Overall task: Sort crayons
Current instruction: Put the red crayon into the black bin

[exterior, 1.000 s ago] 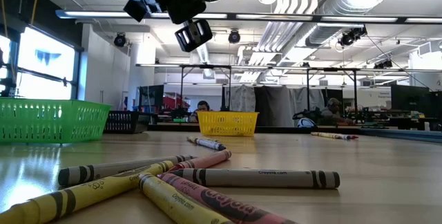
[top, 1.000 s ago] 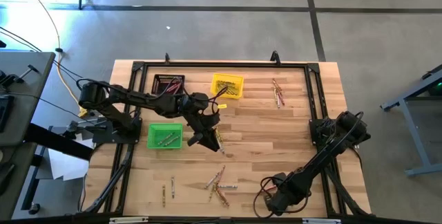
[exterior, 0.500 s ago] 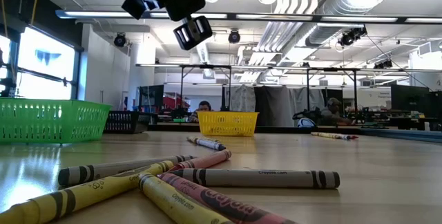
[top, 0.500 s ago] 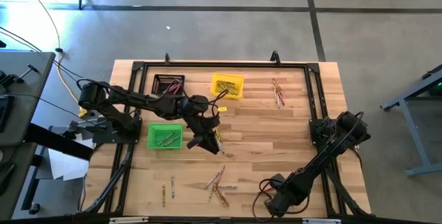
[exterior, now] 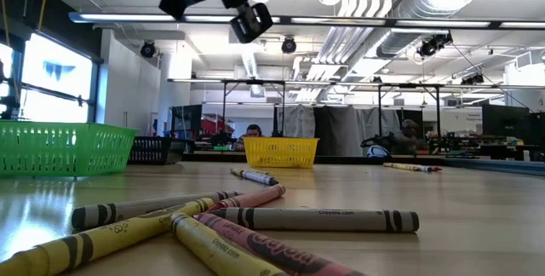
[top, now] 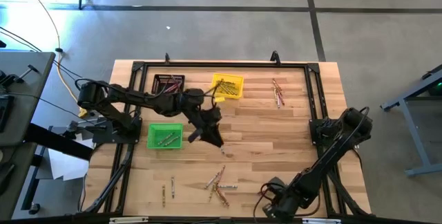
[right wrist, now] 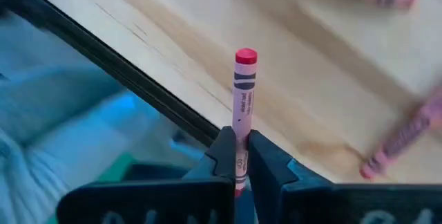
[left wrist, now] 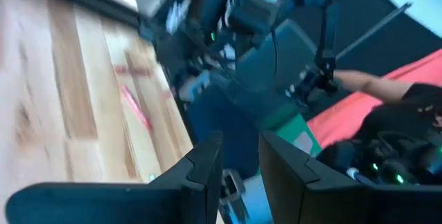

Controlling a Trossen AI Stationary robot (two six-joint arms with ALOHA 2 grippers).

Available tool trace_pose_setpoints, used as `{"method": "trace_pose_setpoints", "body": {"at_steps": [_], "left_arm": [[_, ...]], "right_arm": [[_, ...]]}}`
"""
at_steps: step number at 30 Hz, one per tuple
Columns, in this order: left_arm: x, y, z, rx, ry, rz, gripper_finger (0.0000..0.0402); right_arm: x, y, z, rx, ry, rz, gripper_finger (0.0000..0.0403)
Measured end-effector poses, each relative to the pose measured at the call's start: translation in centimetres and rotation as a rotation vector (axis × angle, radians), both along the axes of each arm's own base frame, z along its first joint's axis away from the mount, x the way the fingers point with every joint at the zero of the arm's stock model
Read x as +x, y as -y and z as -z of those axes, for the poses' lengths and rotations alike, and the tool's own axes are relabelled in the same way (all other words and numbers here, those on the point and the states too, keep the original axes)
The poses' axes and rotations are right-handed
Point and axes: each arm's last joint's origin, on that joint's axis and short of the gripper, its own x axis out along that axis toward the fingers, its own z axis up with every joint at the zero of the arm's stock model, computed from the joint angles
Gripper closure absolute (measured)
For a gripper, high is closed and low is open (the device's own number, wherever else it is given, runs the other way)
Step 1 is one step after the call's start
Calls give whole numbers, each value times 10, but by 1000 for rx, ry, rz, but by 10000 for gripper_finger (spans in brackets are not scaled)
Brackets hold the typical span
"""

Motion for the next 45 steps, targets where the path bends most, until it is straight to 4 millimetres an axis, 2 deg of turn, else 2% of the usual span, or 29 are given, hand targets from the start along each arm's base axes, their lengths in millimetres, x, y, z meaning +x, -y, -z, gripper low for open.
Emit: {"method": "trace_pose_setpoints", "body": {"at_steps": [4, 8, 12, 18, 23, 26, 30, 37, 45], "left_arm": [[0, -15, -5, 11, 58, -52, 321], [1, -31, -10, 37, 118, -141, 321], [2, -43, -17, 80, 221, -225, 321], [1, -62, -25, 107, 299, -375, 315], [0, -79, -30, 137, 322, -492, 286], [1, -90, -43, 184, 382, -549, 266], [3, -101, -58, 286, 447, -615, 243], [7, -109, -63, 338, 438, -718, 214], [21, -118, -48, 265, 338, -856, 204]], "right_arm": [[3, 13, -15, -143, 175, 83, 396], [9, 35, -25, -358, 308, 183, 396], [13, 67, -36, -575, 360, 273, 396], [13, 128, -65, -810, 298, 372, 396], [8, 181, -97, -875, 244, 394, 396], [2, 210, -117, -872, 255, 426, 396], [-12, 244, -144, -910, 294, 384, 396], [-23, 282, -177, -979, 428, 302, 396], [-6, 313, -192, -1024, 567, 205, 396]]}}
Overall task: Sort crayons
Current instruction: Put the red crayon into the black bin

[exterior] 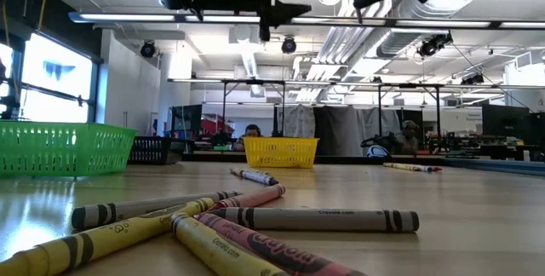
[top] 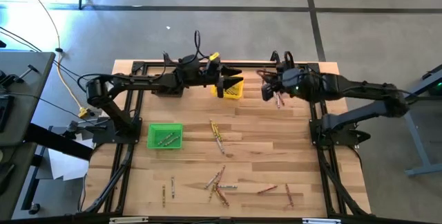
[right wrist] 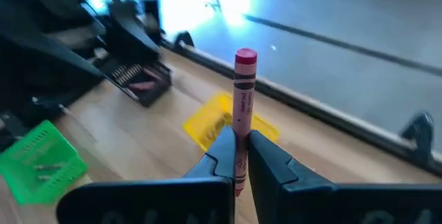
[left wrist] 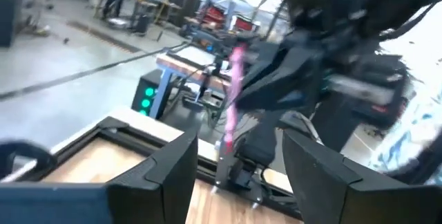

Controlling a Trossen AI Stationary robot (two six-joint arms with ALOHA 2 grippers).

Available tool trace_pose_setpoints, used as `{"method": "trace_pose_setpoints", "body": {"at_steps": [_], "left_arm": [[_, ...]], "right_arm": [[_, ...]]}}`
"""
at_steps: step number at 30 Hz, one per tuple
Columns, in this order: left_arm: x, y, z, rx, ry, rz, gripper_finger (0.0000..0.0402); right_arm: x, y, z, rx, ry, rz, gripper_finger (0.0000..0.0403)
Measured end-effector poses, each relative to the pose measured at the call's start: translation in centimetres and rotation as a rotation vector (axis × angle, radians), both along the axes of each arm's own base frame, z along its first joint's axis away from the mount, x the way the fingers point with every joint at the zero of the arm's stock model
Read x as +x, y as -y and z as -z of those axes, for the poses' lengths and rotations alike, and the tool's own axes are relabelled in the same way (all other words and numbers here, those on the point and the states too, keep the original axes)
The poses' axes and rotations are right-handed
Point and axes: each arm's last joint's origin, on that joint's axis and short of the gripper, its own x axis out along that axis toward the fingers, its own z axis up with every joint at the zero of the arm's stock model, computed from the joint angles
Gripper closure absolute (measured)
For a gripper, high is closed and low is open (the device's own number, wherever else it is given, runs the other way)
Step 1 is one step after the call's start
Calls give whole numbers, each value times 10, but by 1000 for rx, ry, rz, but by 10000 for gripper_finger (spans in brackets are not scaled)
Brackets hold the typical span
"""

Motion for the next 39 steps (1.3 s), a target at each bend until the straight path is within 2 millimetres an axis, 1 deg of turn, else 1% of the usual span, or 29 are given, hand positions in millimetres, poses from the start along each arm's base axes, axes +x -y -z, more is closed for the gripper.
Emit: {"method": "trace_pose_setpoints", "body": {"at_steps": [5, 9, 13, 18, 22, 27, 34, 37, 39], "left_arm": [[3, -1, 5, -28, -10, -10, 206], [4, -1, 7, -32, -17, -9, 207], [4, -2, 9, -66, -22, -32, 215], [4, -3, 11, -72, -52, -39, 225], [4, -3, 13, -75, -63, -40, 229], [4, -3, 13, -75, -64, -33, 229], [4, -3, 12, -74, -63, -31, 230], [4, -3, 13, -59, -65, -31, 246], [4, -2, 12, -42, -67, -30, 270]], "right_arm": [[5, 13, -13, -65, 103, -17, 396], [13, 19, -17, -53, 180, -60, 396], [23, 21, -13, -36, 194, -85, 396], [43, 20, -4, -8, 201, -142, 396], [51, 21, 1, 13, 201, -161, 396], [55, 21, 3, 25, 205, -184, 396], [55, 21, 4, 31, 202, -188, 396], [55, 21, 5, 31, 200, -187, 396], [55, 21, 5, 32, 198, -187, 396]]}}
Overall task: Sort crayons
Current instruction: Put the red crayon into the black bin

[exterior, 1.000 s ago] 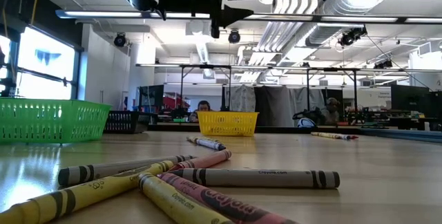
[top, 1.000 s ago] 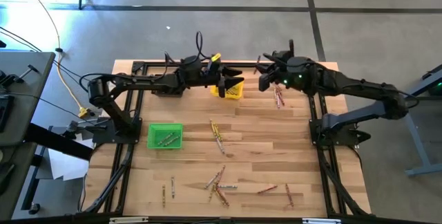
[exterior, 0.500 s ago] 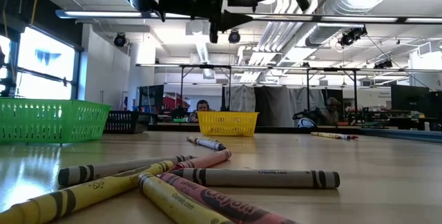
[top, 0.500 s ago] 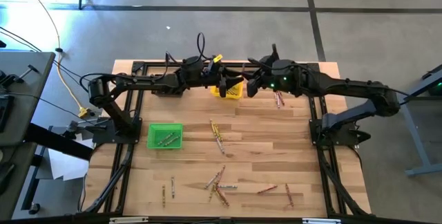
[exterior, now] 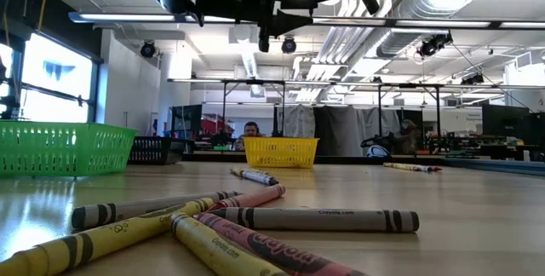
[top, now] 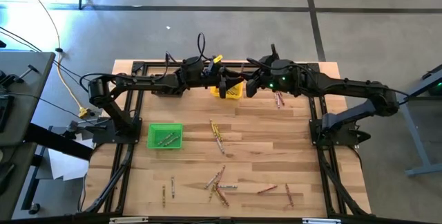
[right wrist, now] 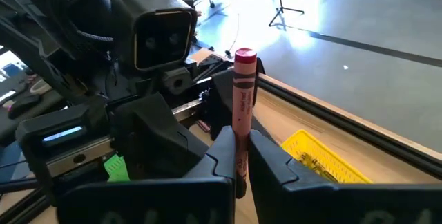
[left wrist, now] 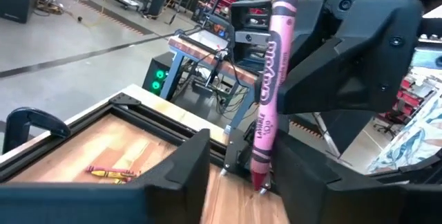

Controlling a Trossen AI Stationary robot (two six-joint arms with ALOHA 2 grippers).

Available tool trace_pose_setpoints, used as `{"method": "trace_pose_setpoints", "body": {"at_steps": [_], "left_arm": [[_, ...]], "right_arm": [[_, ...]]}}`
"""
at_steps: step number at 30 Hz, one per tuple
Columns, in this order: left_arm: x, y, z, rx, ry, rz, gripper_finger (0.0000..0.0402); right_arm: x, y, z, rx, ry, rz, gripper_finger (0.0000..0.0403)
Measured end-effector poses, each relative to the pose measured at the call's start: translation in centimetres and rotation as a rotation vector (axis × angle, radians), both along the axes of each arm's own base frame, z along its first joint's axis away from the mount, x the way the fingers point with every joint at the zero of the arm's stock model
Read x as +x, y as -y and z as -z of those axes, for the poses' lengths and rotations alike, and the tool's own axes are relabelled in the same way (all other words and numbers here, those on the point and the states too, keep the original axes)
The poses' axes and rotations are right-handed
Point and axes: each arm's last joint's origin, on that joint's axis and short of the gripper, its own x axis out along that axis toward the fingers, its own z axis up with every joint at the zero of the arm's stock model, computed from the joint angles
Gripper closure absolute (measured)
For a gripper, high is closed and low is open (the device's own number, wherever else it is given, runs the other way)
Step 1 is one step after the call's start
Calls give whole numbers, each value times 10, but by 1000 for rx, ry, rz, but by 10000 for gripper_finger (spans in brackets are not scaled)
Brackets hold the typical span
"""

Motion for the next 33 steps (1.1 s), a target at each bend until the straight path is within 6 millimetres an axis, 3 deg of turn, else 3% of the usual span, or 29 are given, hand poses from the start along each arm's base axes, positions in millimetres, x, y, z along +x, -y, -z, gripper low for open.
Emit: {"method": "trace_pose_setpoints", "body": {"at_steps": [7, 13, 21, 26, 33], "left_arm": [[0, 1, 0, 24, 0, 10, 388], [0, 2, 0, 23, -5, 12, 384], [-4, -7, 0, 16, -16, -22, 396], [-32, -30, -1, -16, -211, -101, 395], [-110, -49, 19, -103, -845, -289, 394]], "right_arm": [[0, 0, 1, 0, -8, 0, 396], [-1, 3, 2, 7, -25, 0, 386], [-13, 8, 9, 29, -139, 26, 312], [-29, 6, 5, 57, -176, 11, 286], [-41, 3, 8, 121, -230, 42, 286]]}}
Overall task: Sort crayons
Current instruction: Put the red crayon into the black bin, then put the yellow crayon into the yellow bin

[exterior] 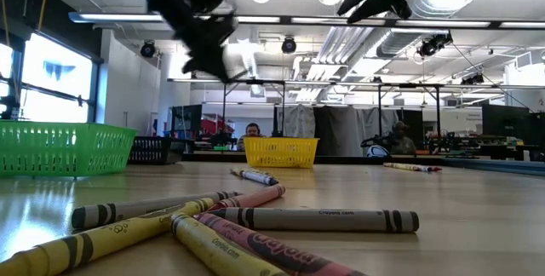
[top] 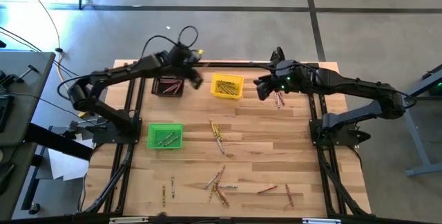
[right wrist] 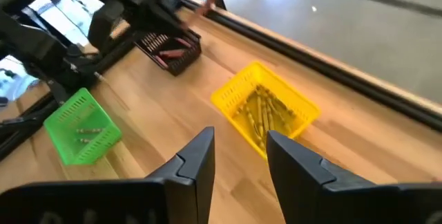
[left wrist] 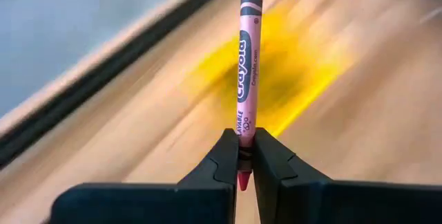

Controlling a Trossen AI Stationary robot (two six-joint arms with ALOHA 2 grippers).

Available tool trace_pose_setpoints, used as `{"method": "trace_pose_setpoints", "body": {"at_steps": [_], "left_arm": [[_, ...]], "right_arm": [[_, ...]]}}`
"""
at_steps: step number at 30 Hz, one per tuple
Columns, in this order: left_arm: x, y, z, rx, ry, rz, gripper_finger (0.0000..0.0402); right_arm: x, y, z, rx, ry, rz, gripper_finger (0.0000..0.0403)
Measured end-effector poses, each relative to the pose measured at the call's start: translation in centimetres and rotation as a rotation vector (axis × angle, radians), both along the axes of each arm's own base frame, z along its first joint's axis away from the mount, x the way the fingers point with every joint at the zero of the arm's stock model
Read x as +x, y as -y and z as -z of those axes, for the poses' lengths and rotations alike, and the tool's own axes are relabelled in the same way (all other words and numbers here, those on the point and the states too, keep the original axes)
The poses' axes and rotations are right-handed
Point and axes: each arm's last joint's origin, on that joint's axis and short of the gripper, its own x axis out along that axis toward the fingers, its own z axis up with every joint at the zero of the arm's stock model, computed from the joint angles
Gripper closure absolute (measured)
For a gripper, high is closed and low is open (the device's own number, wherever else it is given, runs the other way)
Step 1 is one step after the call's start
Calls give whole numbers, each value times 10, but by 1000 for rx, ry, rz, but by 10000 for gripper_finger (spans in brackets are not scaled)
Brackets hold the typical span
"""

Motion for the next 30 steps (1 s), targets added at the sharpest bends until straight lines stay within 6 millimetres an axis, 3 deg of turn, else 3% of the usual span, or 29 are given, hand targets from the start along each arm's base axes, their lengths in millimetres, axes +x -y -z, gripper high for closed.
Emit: {"method": "trace_pose_setpoints", "body": {"at_steps": [4, 7, 15, 19, 30], "left_arm": [[-36, 3, 15, -9, -399, -117, 394], [-52, 2, 28, -54, -513, -170, 394], [-68, 0, 60, -104, -554, -227, 394], [-70, -2, 63, -96, -549, -241, 385], [-70, 0, 64, -106, -557, -203, 308]], "right_arm": [[0, 0, 3, 13, -20, 10, 286], [0, 1, 2, -4, -20, 34, 286], [-1, 2, 2, -27, -24, 65, 286], [-1, 2, 2, -27, -23, 65, 286], [-5, 2, 6, -27, -98, 42, 286]]}}
